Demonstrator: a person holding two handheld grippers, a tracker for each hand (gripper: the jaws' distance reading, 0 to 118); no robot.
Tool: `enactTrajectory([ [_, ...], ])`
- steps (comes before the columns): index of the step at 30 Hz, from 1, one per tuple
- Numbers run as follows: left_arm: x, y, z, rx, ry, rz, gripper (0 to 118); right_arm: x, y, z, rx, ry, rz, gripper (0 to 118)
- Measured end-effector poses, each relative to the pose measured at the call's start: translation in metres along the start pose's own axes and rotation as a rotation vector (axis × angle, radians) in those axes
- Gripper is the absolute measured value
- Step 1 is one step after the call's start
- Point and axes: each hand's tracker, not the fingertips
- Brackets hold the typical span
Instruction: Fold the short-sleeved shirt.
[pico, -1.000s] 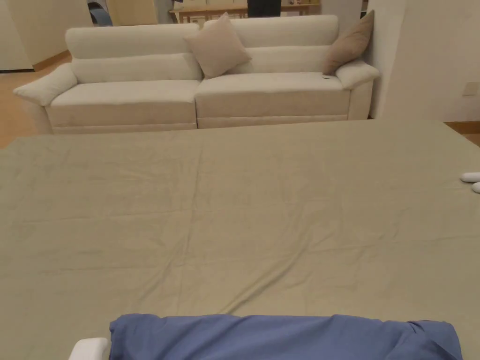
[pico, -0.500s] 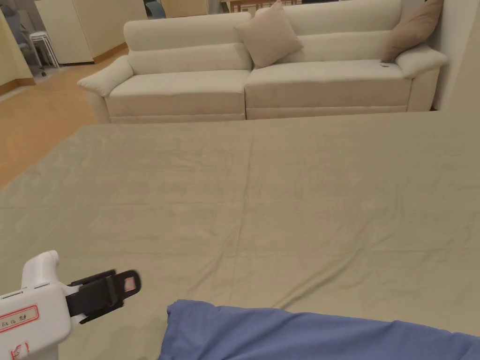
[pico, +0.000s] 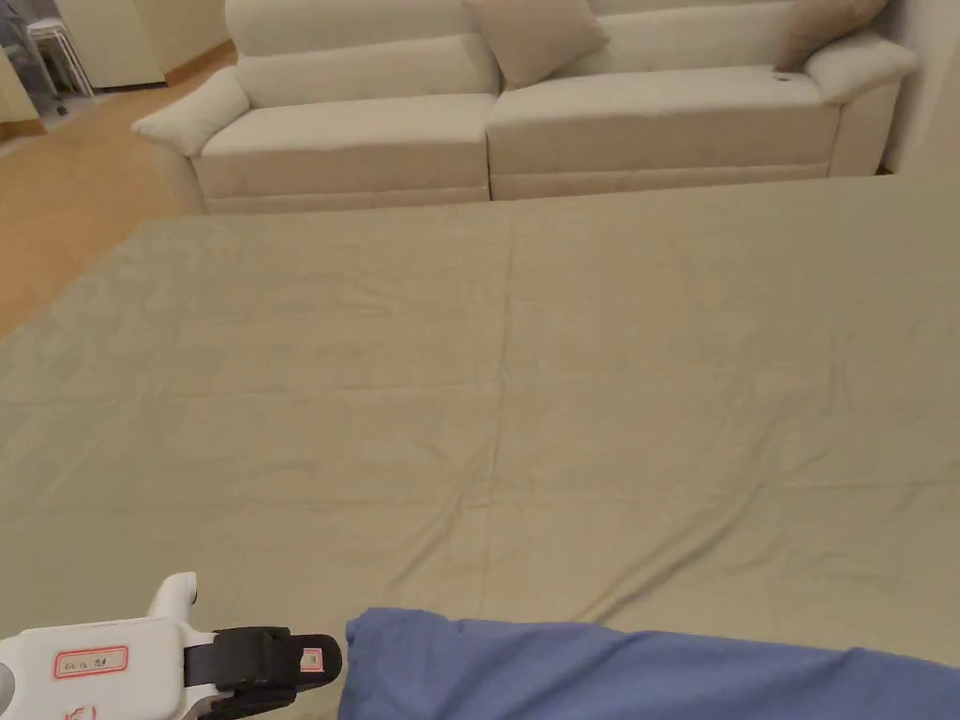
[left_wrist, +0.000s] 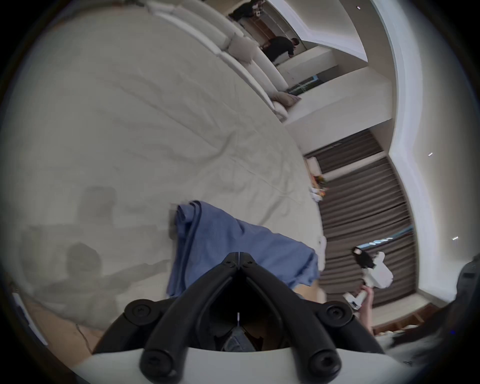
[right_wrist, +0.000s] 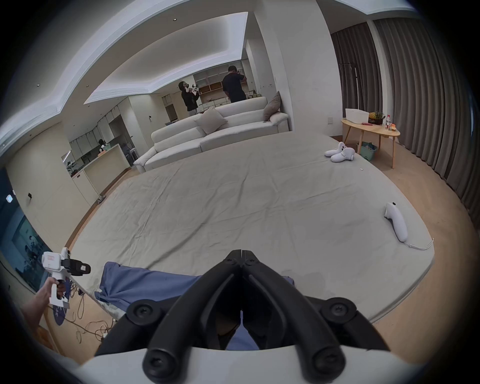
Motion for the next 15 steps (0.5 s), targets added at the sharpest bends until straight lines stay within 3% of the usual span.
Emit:
enactTrajectory([
  [1,-0.010,0.005,-0.002,0.001,-0.026,0.017,0,0.000,0.001,-0.001,-0.001,0.006,-0.005,0],
  [2,-0.019,0.010,-0.007,-0.030,-0.054,0.034,25,0.000,0.001,-0.003,0.000,0.012,-0.013,0],
  [4,-0.029,0.017,-0.016,-0.060,0.016,0.039,106,0.002,0.003,-0.008,-0.004,0.023,-0.040,0],
  [5,-0.050,0.024,-0.020,-0.093,0.014,0.031,116,0.002,0.003,-0.011,-0.007,0.026,-0.049,0],
  [10,-0.098,0.034,-0.038,-0.186,0.023,0.085,116,-0.001,-0.002,-0.025,-0.037,0.025,-0.050,0],
  [12,-0.106,0.043,-0.042,-0.171,-0.123,0.076,117,-0.001,-0.004,-0.030,-0.049,0.038,-0.062,0],
  [15,-0.097,0.036,-0.069,-0.210,-0.170,0.158,117,-0.003,-0.006,-0.034,-0.052,0.044,-0.077,0],
])
